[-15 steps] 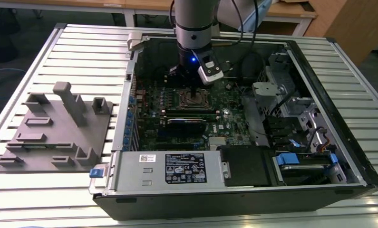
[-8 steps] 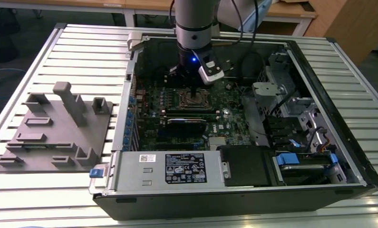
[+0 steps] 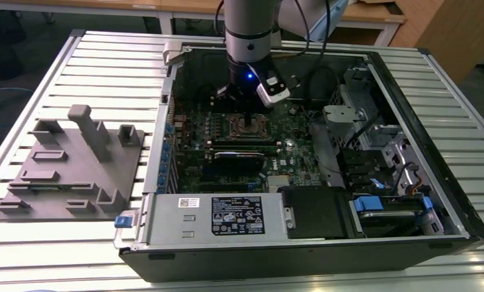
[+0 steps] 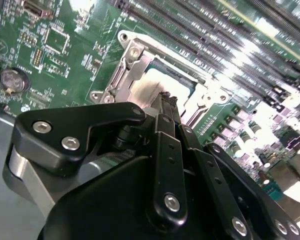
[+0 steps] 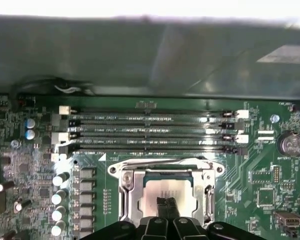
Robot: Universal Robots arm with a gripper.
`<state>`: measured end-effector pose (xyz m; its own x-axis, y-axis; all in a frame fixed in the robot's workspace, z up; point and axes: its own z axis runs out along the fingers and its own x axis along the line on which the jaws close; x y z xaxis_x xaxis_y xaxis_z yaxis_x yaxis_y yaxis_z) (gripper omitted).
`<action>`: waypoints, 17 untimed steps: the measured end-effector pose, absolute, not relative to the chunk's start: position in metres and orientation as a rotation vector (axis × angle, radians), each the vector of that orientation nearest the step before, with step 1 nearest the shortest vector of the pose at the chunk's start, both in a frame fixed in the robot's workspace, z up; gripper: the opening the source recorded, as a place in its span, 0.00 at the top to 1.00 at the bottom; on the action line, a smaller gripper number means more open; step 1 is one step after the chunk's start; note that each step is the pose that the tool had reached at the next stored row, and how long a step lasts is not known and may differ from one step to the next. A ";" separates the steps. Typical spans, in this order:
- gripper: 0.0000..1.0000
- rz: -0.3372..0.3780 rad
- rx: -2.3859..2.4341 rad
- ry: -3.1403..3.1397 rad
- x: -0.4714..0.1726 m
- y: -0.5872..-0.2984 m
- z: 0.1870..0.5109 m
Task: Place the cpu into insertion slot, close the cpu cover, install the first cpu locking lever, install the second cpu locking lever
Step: 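Install the first cpu locking lever, then install the second cpu locking lever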
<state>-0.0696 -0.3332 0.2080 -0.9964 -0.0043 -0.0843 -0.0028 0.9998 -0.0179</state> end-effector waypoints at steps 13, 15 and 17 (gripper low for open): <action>0.89 -0.035 0.027 3.057 -0.070 -0.333 0.208; 0.89 -0.035 0.027 3.057 -0.070 -0.333 0.208; 0.89 -0.035 0.027 3.057 -0.070 -0.333 0.208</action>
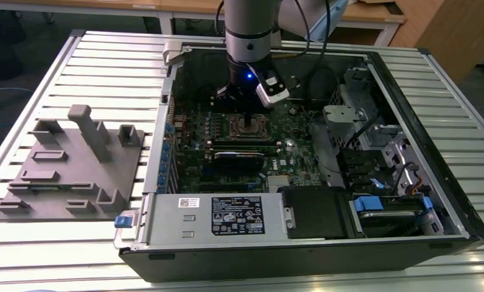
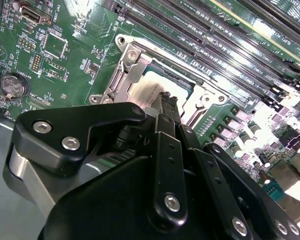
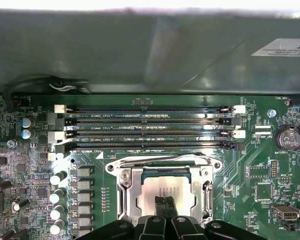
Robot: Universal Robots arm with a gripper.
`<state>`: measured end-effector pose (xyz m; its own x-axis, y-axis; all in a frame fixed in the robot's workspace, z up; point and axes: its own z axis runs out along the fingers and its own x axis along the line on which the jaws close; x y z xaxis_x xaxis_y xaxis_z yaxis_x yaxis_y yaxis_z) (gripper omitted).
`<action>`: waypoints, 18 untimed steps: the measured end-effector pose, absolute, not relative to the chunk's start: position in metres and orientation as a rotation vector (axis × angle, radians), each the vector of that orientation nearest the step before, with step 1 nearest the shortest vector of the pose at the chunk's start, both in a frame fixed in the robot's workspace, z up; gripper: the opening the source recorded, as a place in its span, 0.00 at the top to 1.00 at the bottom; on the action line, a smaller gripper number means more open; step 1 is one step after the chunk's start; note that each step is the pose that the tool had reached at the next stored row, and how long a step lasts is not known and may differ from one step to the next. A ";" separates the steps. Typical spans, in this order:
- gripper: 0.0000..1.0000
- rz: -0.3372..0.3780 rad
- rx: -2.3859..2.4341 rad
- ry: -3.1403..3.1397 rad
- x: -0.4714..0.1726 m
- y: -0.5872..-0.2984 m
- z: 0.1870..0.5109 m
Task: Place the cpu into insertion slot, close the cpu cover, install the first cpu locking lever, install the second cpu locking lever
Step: 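Install the second cpu locking lever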
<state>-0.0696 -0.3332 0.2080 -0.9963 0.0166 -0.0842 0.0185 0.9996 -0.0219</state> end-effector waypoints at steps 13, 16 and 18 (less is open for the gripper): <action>0.89 -0.035 0.027 3.057 -0.070 -0.333 0.221; 0.89 -0.035 0.027 3.057 -0.070 -0.333 0.226; 0.89 -0.035 0.027 3.057 -0.070 -0.333 0.226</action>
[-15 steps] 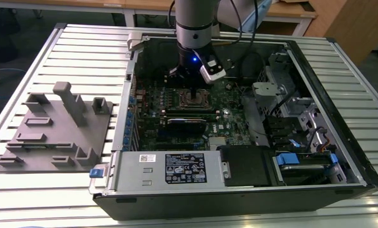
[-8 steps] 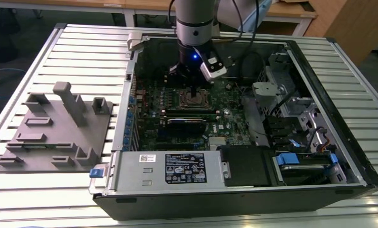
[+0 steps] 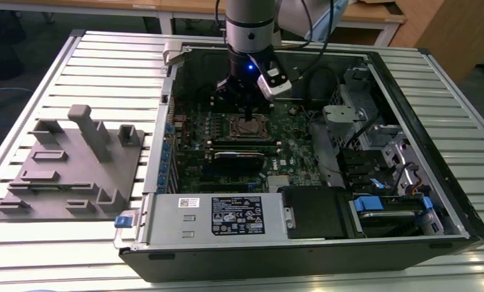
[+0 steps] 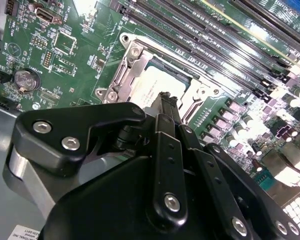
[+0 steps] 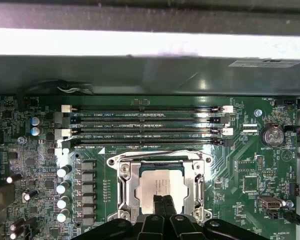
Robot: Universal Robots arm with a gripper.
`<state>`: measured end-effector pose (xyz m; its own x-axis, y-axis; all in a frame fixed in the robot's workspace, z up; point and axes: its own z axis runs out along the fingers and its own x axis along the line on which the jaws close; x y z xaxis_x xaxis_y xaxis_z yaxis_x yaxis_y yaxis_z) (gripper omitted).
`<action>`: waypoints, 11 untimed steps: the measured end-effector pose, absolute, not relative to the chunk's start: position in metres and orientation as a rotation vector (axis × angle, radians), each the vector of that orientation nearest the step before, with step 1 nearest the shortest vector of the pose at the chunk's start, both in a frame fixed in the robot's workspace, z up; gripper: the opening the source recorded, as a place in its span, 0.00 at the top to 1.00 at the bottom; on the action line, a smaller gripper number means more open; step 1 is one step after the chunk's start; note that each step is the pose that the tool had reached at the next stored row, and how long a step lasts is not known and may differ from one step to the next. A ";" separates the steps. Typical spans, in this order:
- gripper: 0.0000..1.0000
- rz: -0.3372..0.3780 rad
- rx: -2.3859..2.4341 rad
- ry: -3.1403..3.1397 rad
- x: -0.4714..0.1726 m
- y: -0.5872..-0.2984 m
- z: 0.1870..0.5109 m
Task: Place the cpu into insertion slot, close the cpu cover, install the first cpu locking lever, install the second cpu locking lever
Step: 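Install the second cpu locking lever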
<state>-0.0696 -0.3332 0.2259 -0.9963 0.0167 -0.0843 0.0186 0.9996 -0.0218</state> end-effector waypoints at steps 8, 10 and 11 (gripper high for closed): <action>0.89 -0.035 0.027 3.057 -0.070 -0.333 0.227; 0.89 -0.035 0.027 3.057 -0.070 -0.333 0.228; 0.89 -0.035 0.027 3.057 -0.070 -0.333 0.229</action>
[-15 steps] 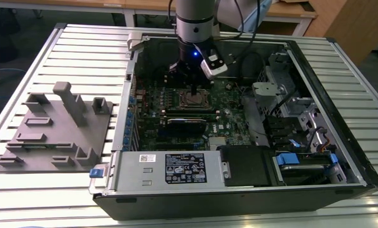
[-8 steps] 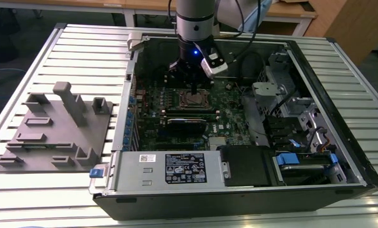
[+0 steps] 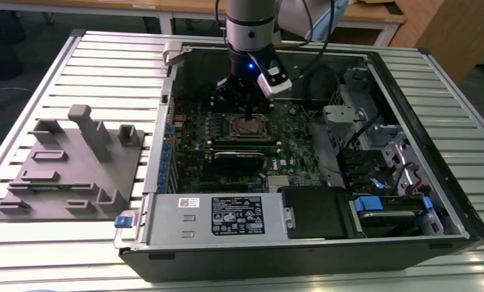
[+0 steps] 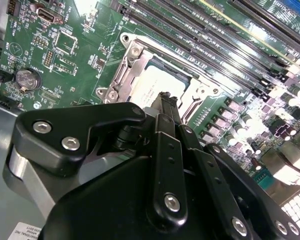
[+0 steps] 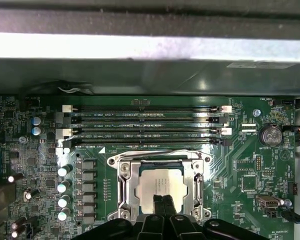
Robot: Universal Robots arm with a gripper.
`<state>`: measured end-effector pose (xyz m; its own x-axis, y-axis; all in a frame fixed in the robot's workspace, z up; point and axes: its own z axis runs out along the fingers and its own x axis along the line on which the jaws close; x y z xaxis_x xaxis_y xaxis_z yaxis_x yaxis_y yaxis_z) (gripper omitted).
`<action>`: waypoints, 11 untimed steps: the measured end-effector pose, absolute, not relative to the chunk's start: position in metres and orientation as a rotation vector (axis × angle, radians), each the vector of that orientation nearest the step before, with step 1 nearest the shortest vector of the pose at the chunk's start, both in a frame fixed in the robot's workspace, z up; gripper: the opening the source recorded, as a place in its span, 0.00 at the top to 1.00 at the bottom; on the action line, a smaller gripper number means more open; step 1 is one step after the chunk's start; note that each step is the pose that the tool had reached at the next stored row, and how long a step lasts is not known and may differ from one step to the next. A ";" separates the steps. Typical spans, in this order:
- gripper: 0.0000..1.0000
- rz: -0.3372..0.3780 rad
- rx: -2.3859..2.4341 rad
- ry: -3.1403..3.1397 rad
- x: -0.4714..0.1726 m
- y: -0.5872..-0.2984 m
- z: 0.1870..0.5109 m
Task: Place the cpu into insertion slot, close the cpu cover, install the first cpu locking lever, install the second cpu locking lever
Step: 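Install the second cpu locking lever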
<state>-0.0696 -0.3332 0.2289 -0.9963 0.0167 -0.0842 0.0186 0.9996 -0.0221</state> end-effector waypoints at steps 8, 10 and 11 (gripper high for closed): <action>0.89 -0.035 0.027 3.057 -0.070 -0.334 0.231; 0.89 -0.035 0.027 3.057 -0.070 -0.336 0.231; 0.89 -0.035 0.027 3.057 -0.070 -0.337 0.231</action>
